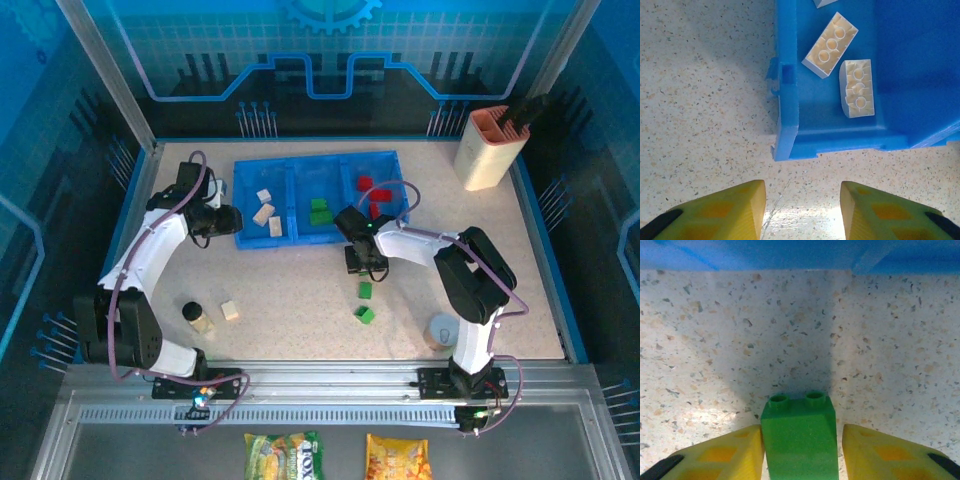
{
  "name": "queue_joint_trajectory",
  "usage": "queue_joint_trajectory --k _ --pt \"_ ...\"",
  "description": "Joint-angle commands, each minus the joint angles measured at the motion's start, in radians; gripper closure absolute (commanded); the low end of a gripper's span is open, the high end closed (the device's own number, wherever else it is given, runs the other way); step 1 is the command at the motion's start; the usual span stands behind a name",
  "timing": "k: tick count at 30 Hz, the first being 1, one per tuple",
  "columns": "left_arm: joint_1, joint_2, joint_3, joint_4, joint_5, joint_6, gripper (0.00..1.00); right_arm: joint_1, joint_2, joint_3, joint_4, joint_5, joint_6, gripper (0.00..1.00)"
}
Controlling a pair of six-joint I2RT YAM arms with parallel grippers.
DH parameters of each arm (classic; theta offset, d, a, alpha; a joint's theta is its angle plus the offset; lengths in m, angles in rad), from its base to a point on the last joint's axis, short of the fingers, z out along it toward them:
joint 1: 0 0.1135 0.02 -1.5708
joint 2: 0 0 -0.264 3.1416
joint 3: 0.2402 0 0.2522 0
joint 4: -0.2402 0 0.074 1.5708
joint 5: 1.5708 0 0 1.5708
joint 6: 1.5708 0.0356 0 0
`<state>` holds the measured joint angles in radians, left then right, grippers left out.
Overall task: Sort the legos into containers by color
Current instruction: Pick up the lego from the center of the table, then place the lego in the container.
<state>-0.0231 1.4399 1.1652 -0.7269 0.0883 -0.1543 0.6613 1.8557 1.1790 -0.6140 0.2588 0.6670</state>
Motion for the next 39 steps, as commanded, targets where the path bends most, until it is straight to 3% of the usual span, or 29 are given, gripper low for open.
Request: queue_joint_trajectory --k 1,20,39 --pt "0.011 -0.012 -0.013 0.002 0.026 0.015 0.56 0.013 0.017 -0.016 0.003 0.021 0.02 0.56" --pt "0.012 -0.021 -0.016 0.001 0.023 0.015 0.56 0.04 -0.033 0.021 -0.045 0.041 0.017 0.63" --pt "0.012 -0.035 -0.022 0.005 0.031 0.015 0.57 0.129 0.018 0.312 -0.147 0.053 -0.004 0.63"
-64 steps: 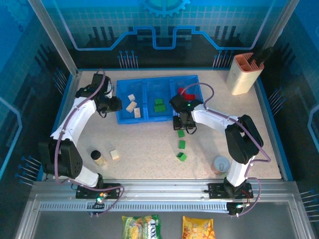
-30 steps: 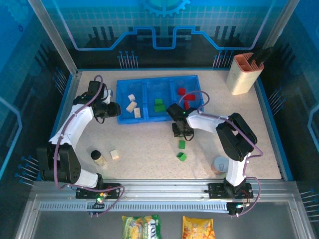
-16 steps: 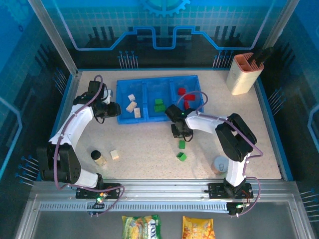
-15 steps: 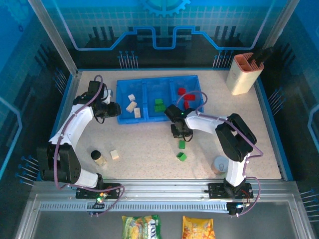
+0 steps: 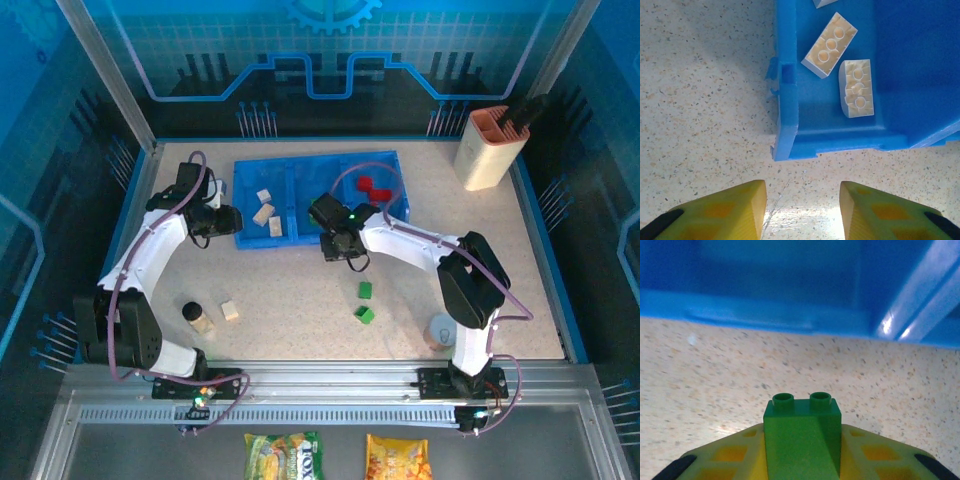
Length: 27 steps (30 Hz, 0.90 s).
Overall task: Sort the legos into containers by color
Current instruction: Place the lego in the container.
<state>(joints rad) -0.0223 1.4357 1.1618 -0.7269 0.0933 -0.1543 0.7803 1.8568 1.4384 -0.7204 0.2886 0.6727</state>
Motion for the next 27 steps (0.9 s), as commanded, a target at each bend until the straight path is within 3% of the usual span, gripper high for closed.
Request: queue_joint_trajectory --k 1,12,27 --pt "0.012 -0.032 -0.018 0.005 0.028 0.013 0.57 0.01 0.024 0.072 -0.045 0.027 -0.013 0.63" --pt "0.012 -0.037 -0.021 0.01 0.029 0.011 0.57 -0.028 0.163 0.295 -0.034 0.044 -0.051 0.63" --pt "0.012 -0.035 -0.027 0.018 0.038 0.007 0.57 -0.101 0.351 0.462 0.128 -0.07 -0.088 0.64"
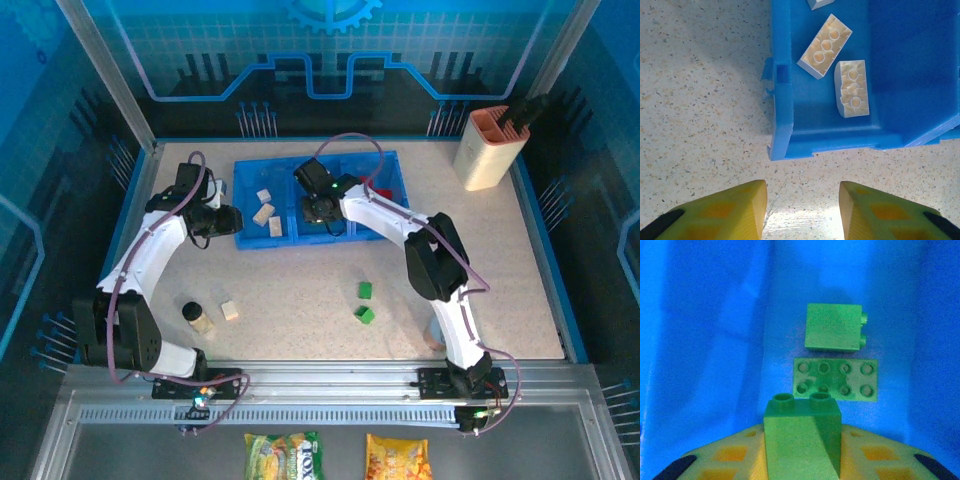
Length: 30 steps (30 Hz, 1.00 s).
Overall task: Sort the legos into containers by color
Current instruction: Place the lego in the container.
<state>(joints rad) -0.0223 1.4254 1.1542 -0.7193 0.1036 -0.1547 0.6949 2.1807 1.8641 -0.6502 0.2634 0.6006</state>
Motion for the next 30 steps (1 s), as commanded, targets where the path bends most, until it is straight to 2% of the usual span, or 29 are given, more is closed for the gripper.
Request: queue_joint_trajectory --k 1,6,11,19,30 --pt "0.012 -0.024 -0.019 0.011 0.028 0.009 0.57 -0.02 0.032 0.034 0.085 -0.059 -0.017 0.64" --pt "0.012 -0.02 -0.019 0.011 0.021 0.01 0.57 -0.037 0.058 0.032 0.185 -0.123 -0.013 0.64" --pt "0.012 -0.022 -0.022 0.011 0.015 0.009 0.57 -0.056 0.104 0.068 0.212 -0.15 0.009 0.64" --pt "0.012 -0.017 -0.024 0.018 0.012 0.006 0.57 -0.06 0.166 0.107 0.237 -0.155 0.016 0.63" --pt "0.012 -0.018 -0.025 0.018 0.01 0.007 0.57 -0.064 0.155 0.095 0.258 -0.153 0.018 0.57"
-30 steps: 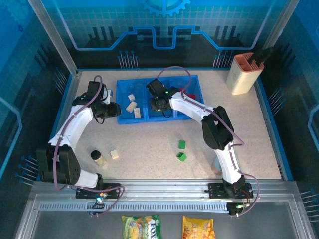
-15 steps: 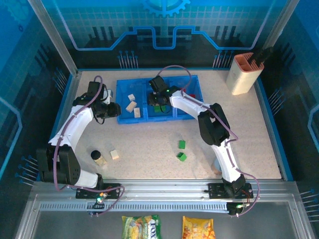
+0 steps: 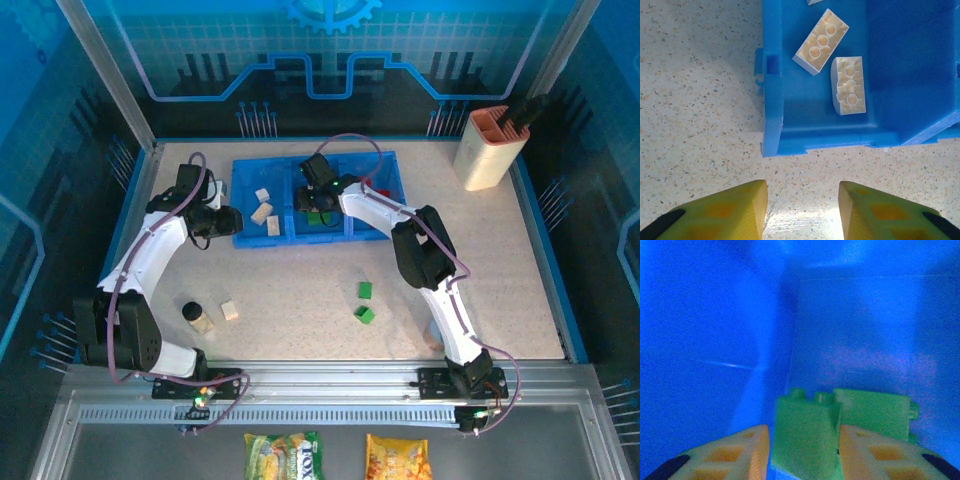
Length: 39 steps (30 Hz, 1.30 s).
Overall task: Sort the legos into containers by color
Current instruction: Place the lego in the container, then pick up the lego from the bottom-left of the table.
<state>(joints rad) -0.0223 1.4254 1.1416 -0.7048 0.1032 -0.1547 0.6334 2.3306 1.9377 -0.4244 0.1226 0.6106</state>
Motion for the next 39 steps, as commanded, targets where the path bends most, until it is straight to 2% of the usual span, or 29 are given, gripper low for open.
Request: queue_joint_trajectory --k 1,14,22,32,39 --pt "0.012 -0.017 -0.011 0.004 0.011 0.006 0.57 -0.002 0.001 0.019 0.033 -0.011 0.007 0.56" --pt "0.011 -0.016 0.005 -0.031 0.015 -0.006 0.57 0.004 -0.125 -0.062 0.029 -0.006 -0.006 0.56" --pt "-0.015 -0.011 0.009 -0.1 -0.024 -0.047 0.57 0.009 -0.234 -0.161 0.018 -0.005 -0.013 0.57" --pt "-0.062 -0.085 -0.143 -0.134 -0.095 -0.199 0.56 0.019 -0.372 -0.299 0.025 -0.005 -0.018 0.57" --pt "-0.146 -0.1 -0.249 -0.157 -0.172 -0.336 0.54 0.026 -0.439 -0.362 0.026 -0.011 -0.021 0.57"
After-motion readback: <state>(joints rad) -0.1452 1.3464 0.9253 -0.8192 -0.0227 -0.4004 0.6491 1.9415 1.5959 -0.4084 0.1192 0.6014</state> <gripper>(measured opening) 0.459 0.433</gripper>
